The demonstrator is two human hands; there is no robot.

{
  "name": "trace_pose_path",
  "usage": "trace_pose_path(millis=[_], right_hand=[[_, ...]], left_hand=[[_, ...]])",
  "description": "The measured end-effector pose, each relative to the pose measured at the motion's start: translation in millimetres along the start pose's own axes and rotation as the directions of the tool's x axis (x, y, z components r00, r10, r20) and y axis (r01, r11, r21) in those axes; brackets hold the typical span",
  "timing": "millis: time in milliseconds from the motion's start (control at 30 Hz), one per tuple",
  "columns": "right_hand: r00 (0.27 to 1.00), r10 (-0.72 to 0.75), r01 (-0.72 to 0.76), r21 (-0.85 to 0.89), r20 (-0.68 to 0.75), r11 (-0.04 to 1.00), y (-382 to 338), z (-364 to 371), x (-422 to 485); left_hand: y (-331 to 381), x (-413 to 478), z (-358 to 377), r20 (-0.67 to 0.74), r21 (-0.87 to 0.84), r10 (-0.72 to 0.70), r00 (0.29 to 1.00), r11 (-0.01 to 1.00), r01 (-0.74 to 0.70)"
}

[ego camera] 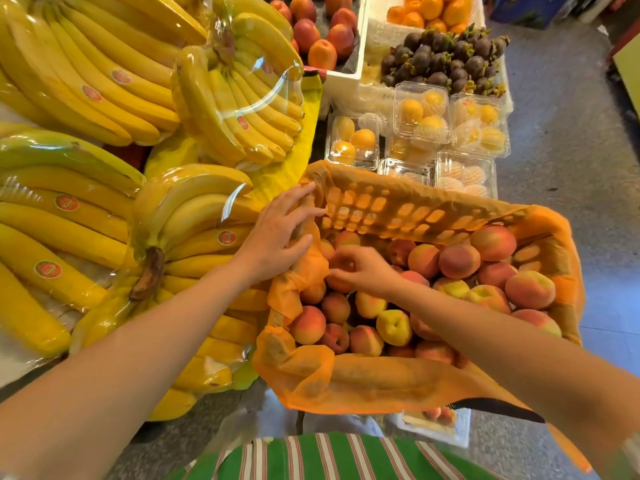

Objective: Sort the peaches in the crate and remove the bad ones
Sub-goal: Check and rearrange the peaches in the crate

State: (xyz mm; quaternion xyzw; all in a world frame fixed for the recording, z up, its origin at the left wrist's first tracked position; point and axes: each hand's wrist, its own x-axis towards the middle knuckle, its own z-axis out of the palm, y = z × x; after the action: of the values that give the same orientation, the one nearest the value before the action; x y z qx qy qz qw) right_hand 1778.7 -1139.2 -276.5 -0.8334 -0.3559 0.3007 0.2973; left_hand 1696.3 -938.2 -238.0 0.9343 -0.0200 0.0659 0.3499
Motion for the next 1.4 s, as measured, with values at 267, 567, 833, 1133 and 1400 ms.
trace_pose_path(millis=[267, 567, 833, 1133, 1400], right_hand=[[0.998, 0.045, -0.021, -0.498, 0.036, 0.867, 20.8, 10.2, 55.0], [0.994, -0.074, 0.036, -0.391, -0.081, 0.92, 30.5, 1.6, 47.1], [0.981, 0.162, -0.196, 0.583, 0.111, 0.789, 4.4, -57.8, -25.4], [0.942, 0.268, -0.323, 0.763, 0.202, 0.56, -11.6, -80.3, -65.2], [0.949, 0.307, -0.237, 0.812, 0.075, 0.534, -6.1, -84.0, -68.9]], left_hand=[[-1.4, 0.8, 0.3, -0.014, -0.086, -0.007, 1.0, 0.996, 0.006], [-0.9, 3.6, -2.7, -0.051, -0.04, -0.002, 0.999, 0.999, 0.0], [36.9, 23.1, 4.8, 0.059, 0.258, 0.216, 0.975, 0.94, -0.224], [92.1, 23.8, 25.1, 0.219, -0.582, -0.162, 0.962, 0.77, 0.262], [102.8, 23.7, 12.6, 0.506, -0.855, -0.287, 0.813, -0.044, 0.517]])
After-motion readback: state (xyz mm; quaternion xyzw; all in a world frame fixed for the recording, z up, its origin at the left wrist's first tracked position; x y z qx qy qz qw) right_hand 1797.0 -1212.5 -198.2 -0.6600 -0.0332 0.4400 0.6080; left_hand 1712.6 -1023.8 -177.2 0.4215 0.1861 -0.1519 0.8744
